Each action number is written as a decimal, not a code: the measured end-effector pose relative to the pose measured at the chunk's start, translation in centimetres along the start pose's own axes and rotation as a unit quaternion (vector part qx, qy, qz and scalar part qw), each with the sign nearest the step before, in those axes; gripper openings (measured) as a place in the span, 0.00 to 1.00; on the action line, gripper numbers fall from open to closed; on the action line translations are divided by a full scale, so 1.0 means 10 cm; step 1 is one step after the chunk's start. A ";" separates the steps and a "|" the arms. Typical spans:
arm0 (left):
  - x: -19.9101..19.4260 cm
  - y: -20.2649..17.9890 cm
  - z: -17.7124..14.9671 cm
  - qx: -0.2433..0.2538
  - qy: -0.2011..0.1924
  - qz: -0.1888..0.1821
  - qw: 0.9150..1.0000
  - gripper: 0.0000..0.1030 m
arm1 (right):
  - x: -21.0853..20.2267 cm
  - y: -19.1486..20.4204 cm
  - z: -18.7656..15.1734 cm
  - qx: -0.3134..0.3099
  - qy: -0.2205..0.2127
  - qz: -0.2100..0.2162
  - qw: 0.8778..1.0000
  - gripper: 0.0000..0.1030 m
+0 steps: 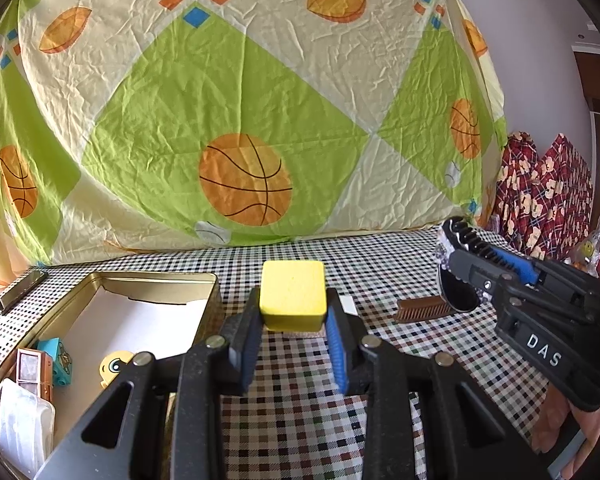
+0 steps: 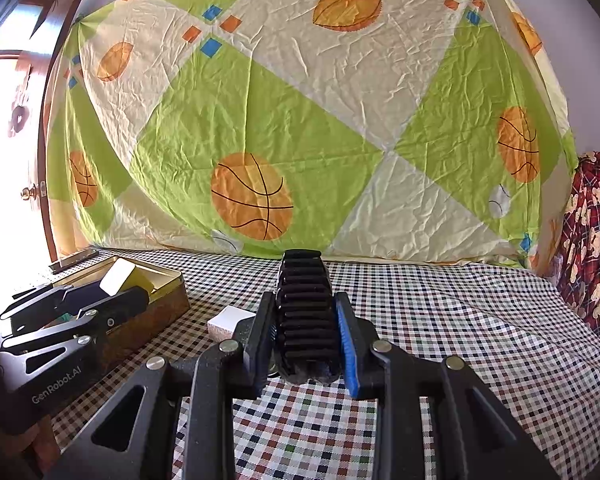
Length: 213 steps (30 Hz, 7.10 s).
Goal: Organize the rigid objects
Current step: 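Carry the yellow cube and black hairbrush toward the gold tin with both tools, then lower the cube and hairbrush into the tin and open both tools, then move the left tool to the white box while the right tool moves to the brown wooden brush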
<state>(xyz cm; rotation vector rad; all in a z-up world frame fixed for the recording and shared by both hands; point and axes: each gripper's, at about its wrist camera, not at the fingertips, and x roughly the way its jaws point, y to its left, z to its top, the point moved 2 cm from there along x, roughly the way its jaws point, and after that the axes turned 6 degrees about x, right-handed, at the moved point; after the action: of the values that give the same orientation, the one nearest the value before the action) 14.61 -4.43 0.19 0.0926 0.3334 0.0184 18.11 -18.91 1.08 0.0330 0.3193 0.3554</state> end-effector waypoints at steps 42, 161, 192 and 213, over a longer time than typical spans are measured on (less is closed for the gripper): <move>-0.49 0.27 -0.13 -0.021 -0.027 0.002 0.999 0.28 | -0.10 0.48 -0.12 -0.022 0.015 0.049 0.998 0.30; -0.57 1.81 -0.45 -0.076 0.049 0.074 0.993 0.28 | 0.16 2.20 -0.26 -0.113 0.056 0.157 0.980 0.30; -0.35 1.73 -0.23 -0.035 0.094 0.106 0.989 0.97 | 0.47 1.76 -0.09 -0.084 0.088 0.125 0.985 0.75; 0.72 -0.05 0.10 0.021 0.175 -0.036 0.984 0.99 | 0.88 -0.46 -0.01 -0.067 0.145 -0.014 0.987 0.75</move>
<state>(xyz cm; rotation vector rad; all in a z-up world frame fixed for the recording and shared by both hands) 21.72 -4.81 -1.26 0.1188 0.6882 -0.0450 27.42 -20.17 -2.02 -0.1575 0.5823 0.3533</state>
